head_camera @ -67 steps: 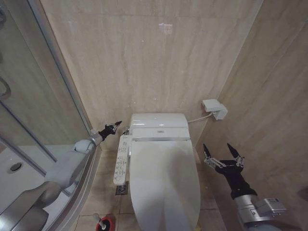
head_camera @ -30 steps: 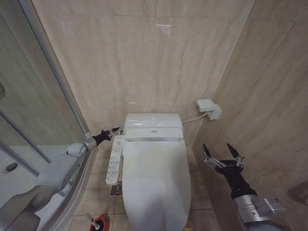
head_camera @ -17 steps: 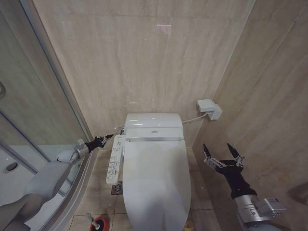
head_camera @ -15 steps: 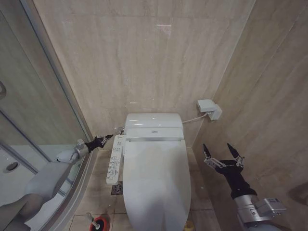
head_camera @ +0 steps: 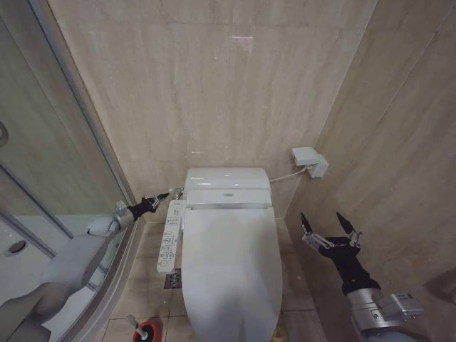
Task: Open the toilet lid, clean the toilet bowl with a toilet brush, close the toilet lid, and flush.
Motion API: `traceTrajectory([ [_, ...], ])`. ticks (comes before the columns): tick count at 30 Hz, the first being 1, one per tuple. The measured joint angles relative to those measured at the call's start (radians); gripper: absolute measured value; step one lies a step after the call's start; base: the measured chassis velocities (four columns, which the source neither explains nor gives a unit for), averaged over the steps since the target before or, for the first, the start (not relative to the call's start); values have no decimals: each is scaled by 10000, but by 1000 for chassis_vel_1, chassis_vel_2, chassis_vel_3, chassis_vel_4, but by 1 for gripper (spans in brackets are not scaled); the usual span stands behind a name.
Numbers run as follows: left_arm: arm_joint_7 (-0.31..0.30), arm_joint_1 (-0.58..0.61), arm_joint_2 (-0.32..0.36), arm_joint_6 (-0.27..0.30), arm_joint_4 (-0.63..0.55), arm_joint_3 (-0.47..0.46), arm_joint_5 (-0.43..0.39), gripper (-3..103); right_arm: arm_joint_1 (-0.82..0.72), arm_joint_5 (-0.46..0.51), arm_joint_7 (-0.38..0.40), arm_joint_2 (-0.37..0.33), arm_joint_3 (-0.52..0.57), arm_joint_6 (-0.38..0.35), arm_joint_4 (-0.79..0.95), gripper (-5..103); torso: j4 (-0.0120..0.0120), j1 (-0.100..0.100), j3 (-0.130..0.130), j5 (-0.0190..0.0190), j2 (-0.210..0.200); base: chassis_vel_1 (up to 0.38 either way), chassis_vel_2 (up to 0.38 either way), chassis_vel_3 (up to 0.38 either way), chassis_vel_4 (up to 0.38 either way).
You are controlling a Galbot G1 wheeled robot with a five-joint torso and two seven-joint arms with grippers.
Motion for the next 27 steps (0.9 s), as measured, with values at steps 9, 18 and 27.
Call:
traceTrajectory([
  [9,-175,-266,-630,20,646,209,-94,0,0,0,1,0,1,0,0,100,-1,0,0,-2,0,0,0,0,0],
  [18,27,-410,-900,-12,1314,206,131,0,0,0,0,0,1,0,0,100,2,0,0,-1,0,0,0,0,0],
  [27,176,-499,-1072,-73,1835,155,227,0,0,0,0,0,0,0,0,100,2,0,0,-3,0,0,0,0,0],
])
